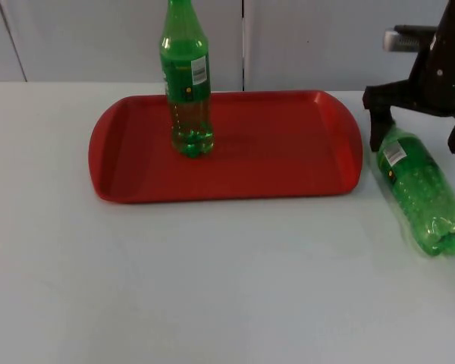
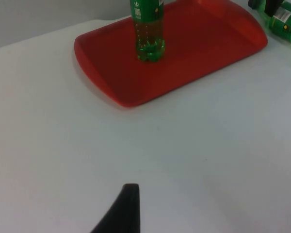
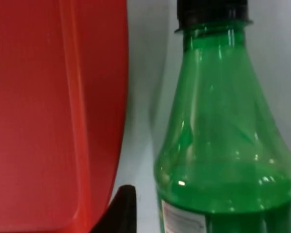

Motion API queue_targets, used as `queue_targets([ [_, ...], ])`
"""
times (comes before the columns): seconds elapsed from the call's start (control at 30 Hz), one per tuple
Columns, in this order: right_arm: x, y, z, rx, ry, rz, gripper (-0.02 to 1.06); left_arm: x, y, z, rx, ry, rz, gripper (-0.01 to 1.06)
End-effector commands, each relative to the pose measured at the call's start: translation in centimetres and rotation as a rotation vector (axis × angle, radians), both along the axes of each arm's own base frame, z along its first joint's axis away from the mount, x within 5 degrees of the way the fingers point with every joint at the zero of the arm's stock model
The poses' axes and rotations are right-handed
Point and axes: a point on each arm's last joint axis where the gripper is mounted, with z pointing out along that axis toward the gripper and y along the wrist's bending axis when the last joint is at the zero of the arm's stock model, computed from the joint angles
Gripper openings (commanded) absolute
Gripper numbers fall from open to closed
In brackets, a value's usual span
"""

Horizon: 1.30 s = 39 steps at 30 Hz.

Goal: Place the bottle upright on the tray.

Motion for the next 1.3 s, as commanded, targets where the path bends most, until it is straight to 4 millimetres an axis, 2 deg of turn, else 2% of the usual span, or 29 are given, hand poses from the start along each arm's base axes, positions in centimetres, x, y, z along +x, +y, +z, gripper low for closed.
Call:
queue_targets([
  [0.0, 0.3, 0.3, -0.5, -0.011, -0.018, 0.017, 0.95, 0.0, 0.0, -0.1, 0.006, -0.004, -0.003, 1.05],
  [0.03, 0.3, 0.3, -0.5, -0.011, -0.018, 0.017, 0.95, 0.0, 0.0, -0.1, 0.006, -0.004, -0.003, 1.05],
  [0.17, 0.5, 0.4, -2.6, -0.014, 0.003, 0.018, 0.95, 0.0, 0.0, -0.1, 0.006, -0.004, -0.003, 1.05],
  [0.43, 0.7, 0.5, -3.8, -0.006, -0.006, 0.016, 0.95, 0.0, 0.0, -0.1, 0.006, -0.004, -0.003, 1.05],
  [0.73, 0.7, 0.7, -4.7, 0.014, 0.004, -0.002, 0.87, 0.0, 0.0, -0.1, 0.006, -0.004, -0.003, 1.05],
  [0.83, 0.7, 0.8, -4.7, 0.031, 0.004, -0.010, 0.69, 0.0, 0.0, -0.1, 0.006, -0.004, -0.003, 1.05],
  [0.87, 0.8, 0.8, -4.7, 0.032, 0.002, -0.010, 0.57, 0.0, 0.0, -0.1, 0.006, -0.004, -0.003, 1.05],
  [0.9, 0.8, 0.8, -4.7, 0.032, 0.002, -0.010, 0.57, 0.0, 0.0, -0.1, 0.006, -0.004, -0.003, 1.05],
  [0.93, 0.8, 0.8, -4.7, 0.035, 0.003, -0.012, 0.46, 0.0, 0.0, -0.1, 0.006, -0.004, -0.003, 1.05],
  [1.03, 0.7, 0.8, -4.7, 0.034, 0.007, -0.012, 0.03, 0.0, 0.0, -0.1, 0.006, -0.004, -0.003, 1.05],
  [1.07, 0.7, 0.8, -4.7, 0.035, 0.010, -0.014, 0.00, 0.0, 0.0, -0.1, 0.006, -0.004, -0.003, 1.05],
  [1.27, 0.6, 0.8, -4.0, 0.037, 0.011, -0.015, 0.00, 0.0, 0.0, -0.1, 0.006, -0.004, -0.003, 1.05],
])
